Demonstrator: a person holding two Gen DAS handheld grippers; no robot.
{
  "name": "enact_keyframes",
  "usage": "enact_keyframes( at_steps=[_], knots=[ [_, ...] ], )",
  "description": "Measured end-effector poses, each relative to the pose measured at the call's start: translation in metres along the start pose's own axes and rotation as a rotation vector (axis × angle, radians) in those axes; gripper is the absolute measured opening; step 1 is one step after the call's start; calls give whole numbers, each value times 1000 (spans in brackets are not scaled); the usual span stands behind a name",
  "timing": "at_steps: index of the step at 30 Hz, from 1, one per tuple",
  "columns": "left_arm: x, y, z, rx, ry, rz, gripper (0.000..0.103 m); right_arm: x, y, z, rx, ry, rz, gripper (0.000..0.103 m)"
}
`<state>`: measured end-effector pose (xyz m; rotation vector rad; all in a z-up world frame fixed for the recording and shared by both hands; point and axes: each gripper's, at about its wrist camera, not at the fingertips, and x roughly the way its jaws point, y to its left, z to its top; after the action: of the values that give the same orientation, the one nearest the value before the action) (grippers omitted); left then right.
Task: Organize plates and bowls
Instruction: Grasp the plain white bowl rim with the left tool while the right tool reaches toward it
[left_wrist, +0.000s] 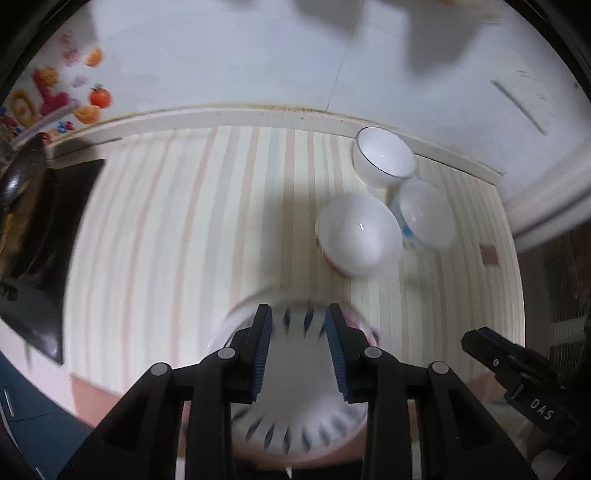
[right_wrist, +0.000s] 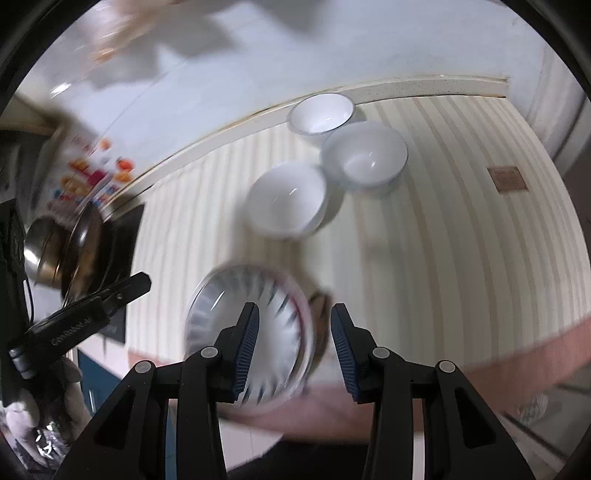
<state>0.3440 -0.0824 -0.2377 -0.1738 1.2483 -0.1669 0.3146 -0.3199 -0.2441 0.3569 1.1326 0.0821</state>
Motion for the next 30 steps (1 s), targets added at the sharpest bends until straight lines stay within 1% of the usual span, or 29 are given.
enact_keyframes(
  at_steps=[1, 2, 4, 5, 6, 7, 9, 11, 12, 13, 14, 15, 17, 20, 23, 27, 30],
  knots=[
    [14, -1, 12, -12, 20, -1, 28, 10, -5, 11, 10, 9, 3, 43],
    [33, -2, 26, -24, 48, -7, 28, 29, -13, 31, 22, 30, 8, 43],
    [63, -4, 46, -35, 90, -8, 28, 56, -23, 53, 36, 57, 15, 43],
    [75, -5, 52, -35, 109, -15, 28, 76, -29, 67, 43, 85, 21, 43],
    [94, -7, 61, -32, 140, -36, 28, 89, -33, 75, 47, 103, 24, 43],
    [106, -9, 67, -33, 155, -38, 28, 104, -37, 83, 52, 123, 28, 43],
    [127, -11, 76, -27, 178, -49, 28, 132, -43, 96, 66, 166, 48, 43],
    [141, -12, 81, -26, 186, -38, 27, 150, -45, 102, 65, 183, 58, 43],
    [145, -11, 82, -22, 188, -43, 27, 158, -44, 105, 59, 189, 52, 41],
    [149, -12, 82, -17, 192, -47, 22, 166, -43, 107, 49, 196, 48, 38],
    [152, -13, 82, -13, 199, -44, 18, 176, -41, 110, 39, 210, 47, 32],
    [154, -14, 80, -7, 205, -52, 17, 180, -40, 109, 38, 216, 56, 26],
    [152, -17, 78, 15, 191, -28, 17, 189, -35, 111, 24, 221, 60, 19],
    [144, -20, 75, 31, 181, -15, 17, 190, -24, 110, -23, 199, 7, 18],
    [125, -25, 67, 38, 164, -16, 17, 188, -20, 106, -29, 208, 12, 17],
    [93, -37, 51, 63, 137, -12, 17, 163, -15, 98, -32, 191, 31, 16],
    [66, -49, 36, 87, 117, -26, 17, 138, -15, 89, -46, 172, 43, 16]
  ],
)
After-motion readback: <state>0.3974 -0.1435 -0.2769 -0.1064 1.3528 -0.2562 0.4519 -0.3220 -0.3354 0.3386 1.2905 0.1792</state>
